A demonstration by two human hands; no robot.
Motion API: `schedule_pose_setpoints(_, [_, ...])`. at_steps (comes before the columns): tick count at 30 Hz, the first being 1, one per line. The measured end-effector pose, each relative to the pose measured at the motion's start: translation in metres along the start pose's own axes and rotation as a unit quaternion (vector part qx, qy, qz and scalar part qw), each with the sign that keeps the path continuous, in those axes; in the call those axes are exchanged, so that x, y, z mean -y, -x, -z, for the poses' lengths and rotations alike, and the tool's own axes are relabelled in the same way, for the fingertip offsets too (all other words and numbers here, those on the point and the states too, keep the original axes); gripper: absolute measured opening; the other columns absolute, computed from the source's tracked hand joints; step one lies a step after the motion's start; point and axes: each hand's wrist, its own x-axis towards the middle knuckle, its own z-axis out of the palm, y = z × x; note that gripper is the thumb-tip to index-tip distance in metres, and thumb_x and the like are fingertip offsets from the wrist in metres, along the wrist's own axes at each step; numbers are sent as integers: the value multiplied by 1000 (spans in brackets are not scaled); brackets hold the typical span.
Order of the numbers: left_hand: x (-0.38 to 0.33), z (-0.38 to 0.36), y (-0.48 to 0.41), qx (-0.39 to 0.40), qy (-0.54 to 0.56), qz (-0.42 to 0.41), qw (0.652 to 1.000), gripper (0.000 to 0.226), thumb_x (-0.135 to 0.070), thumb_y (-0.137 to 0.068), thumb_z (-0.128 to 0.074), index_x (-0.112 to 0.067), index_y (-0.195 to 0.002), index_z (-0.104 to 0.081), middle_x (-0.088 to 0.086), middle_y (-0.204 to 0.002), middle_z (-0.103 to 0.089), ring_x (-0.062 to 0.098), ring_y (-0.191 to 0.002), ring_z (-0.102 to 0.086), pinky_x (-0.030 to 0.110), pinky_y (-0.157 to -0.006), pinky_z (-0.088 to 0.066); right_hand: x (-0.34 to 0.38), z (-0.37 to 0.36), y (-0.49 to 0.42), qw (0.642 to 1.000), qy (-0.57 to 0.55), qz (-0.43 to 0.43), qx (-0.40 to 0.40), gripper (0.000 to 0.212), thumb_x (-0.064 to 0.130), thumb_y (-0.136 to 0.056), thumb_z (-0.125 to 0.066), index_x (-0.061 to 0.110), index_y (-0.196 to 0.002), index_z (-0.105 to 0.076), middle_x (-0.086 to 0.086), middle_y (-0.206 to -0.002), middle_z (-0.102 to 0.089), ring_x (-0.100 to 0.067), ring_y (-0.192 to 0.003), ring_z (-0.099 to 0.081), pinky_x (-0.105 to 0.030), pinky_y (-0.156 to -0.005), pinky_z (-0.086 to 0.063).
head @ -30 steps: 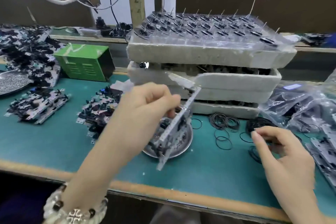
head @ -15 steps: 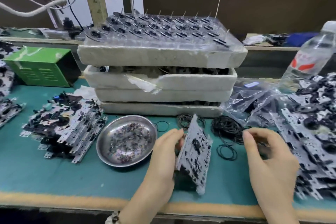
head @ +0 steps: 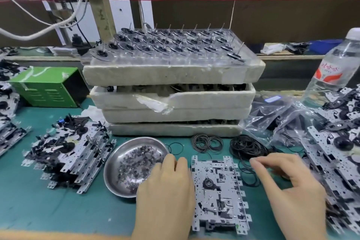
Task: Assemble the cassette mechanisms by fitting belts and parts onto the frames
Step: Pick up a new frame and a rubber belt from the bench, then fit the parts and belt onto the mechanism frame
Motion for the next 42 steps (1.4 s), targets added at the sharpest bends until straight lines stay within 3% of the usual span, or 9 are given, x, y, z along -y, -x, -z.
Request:
schedule_pose_setpoints(4, [-2, 37, -26, -67, 31, -52, 996, 35, -55, -96, -29, -33, -98, -57, -16, -94, -55, 5, -82, -58, 27, -69, -45, 0, 0, -1, 1000, -17, -10, 0, 9, 23, -74, -75, 31, -77, -73, 13, -82, -68, -7, -81, -63, -10, -75, -45])
schedule_pose_setpoints(8, [-19, 85, -71, -159, 195, -90, 964, 23, -42, -98, -53, -30, -87, -69, -18, -78, -64, -2, -72, -58, 13, -63, -45, -5, -1, -2, 997, -48, -65, -5, 16, 14, -76, -78, 30, -75, -73, 14, -76, -71, -3, -75, -66, -6, -72, -46])
schedule_pose_setpoints(12, [-37, 104, -133, -221, 76, -65, 970, 28, -40, -99, -51, -23, -95, -73, -6, -98, -68, 17, -86, -60, 30, -73, -45, -7, -1, -2, 994, -68, -87, -11, 17, 14, -80, -76, 30, -77, -72, 12, -74, -72, -5, -74, -67, -9, -72, -49])
schedule_pose_setpoints(15, [-47, 100, -171, -187, -27, -24, 982, 32, -38, -99, -48, -17, -104, -71, 6, -110, -62, 31, -96, -57, 36, -74, -38, -8, 0, -2, 993, -72, -93, -20, 20, 16, -81, -75, 35, -77, -70, 14, -75, -71, -4, -75, -66, -9, -71, -49])
schedule_pose_setpoints(19, [-58, 94, -189, -167, -31, -30, 985, 35, -39, -96, -51, -16, -69, -53, 5, -89, -56, 32, -92, -55, 37, -72, -38, -8, -1, -2, 993, -72, -92, -17, 20, 21, -81, -74, 40, -76, -69, 16, -77, -71, -4, -77, -66, -9, -71, -48])
schedule_pose_setpoints(24, [-67, 100, -194, -171, -35, -40, 984, 21, -29, -90, -56, -17, -95, -72, 6, -95, -59, 35, -103, -56, 39, -74, -38, -9, 0, -2, 994, -71, -84, -1, 21, 18, -82, -75, 37, -75, -70, 17, -76, -71, -3, -76, -67, -5, -69, -46])
schedule_pose_setpoints(30, [-71, 109, -193, -89, 23, -20, 996, 22, -21, -86, -59, -15, -67, -50, 7, -86, -55, 39, -103, -57, 39, -75, -42, -8, -1, -2, 995, -62, -74, 11, 21, 19, -83, -75, 37, -75, -69, 19, -75, -69, -5, -75, -66, -4, -68, -44])
schedule_pose_setpoints(37, [-72, 114, -191, -83, 135, -41, 986, 41, -23, -91, -60, -11, -60, -36, 2, -57, -33, 26, -62, -35, 33, -69, -39, -7, 0, -2, 995, -67, -78, 9, 16, 23, -84, -73, 39, -83, -68, 17, -78, -70, -8, -77, -65, -8, -67, -45])
schedule_pose_setpoints(42, [-41, 133, -147, -111, 325, -44, 938, 17, -32, -95, -62, -16, -90, -66, 3, -61, -45, 15, -52, -38, 5, -57, -43, -9, 1, -2, 994, -73, -82, -7, 15, 27, -84, -72, 41, -82, -69, 14, -79, -70, -10, -74, -64, -13, -65, -47])
